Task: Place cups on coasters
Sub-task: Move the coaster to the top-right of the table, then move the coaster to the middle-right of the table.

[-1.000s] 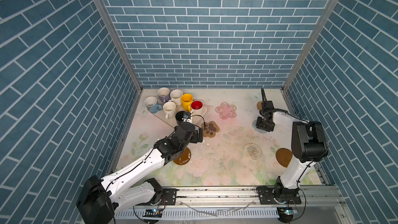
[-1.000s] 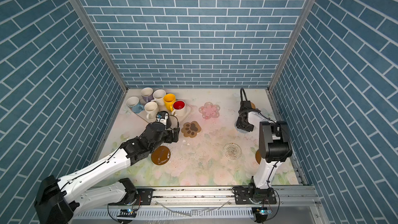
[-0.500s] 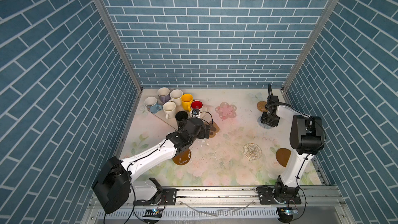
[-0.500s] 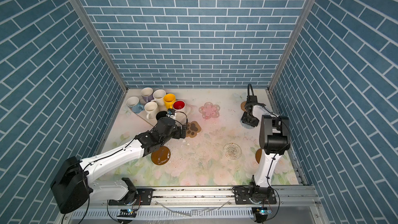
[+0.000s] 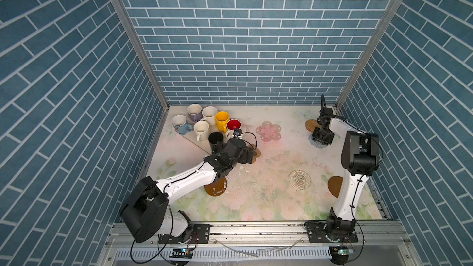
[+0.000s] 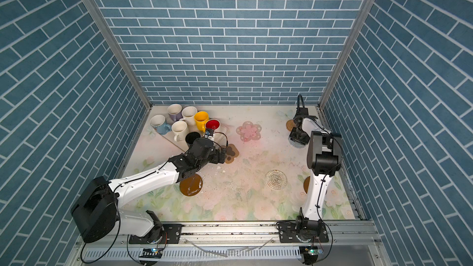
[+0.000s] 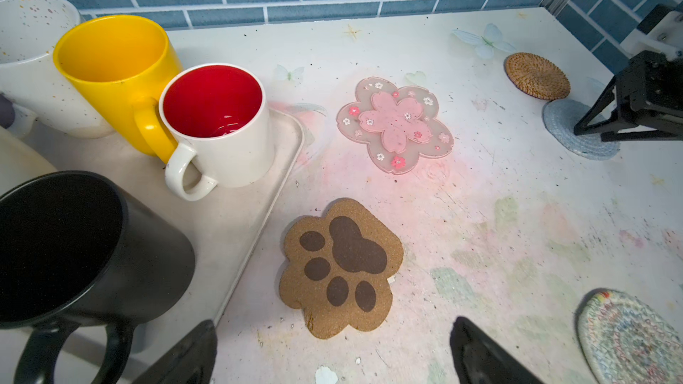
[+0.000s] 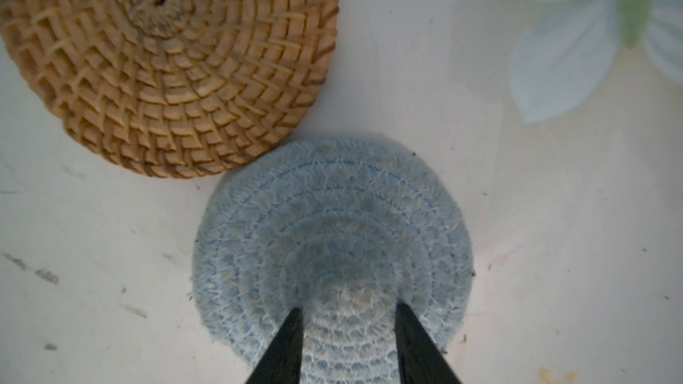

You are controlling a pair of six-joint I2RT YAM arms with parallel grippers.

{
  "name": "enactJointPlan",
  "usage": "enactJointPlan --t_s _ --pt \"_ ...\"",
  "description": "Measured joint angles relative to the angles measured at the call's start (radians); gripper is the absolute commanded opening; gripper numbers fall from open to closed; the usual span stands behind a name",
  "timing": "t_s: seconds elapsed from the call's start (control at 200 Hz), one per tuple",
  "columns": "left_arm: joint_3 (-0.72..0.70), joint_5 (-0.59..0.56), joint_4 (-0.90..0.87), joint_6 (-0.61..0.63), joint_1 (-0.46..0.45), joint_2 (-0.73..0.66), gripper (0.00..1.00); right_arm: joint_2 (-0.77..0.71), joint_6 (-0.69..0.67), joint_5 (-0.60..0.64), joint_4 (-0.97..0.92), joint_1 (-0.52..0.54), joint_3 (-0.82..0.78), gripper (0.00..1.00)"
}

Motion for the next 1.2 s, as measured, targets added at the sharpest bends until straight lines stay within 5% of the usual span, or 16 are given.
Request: enactJointPlan --t_s 0.455,0.755,1.2 --pt "0.056 -0.004 -0.074 0.021 0.000 0.018 0.99 -0.040 -0.031 0.022 -0.022 0.006 0.006 0.63" --pt "0.145 -0.024 -0.277 0.047 0.000 -0.066 0.99 -0.334 -0.077 0.062 -0.019 0.110 -0.051 0.67" --pt "0.184 -0.014 -0.516 0.041 -0.004 -0.236 0.99 -0.698 -0.074 0.110 -0.020 0.375 -0.338 0.65"
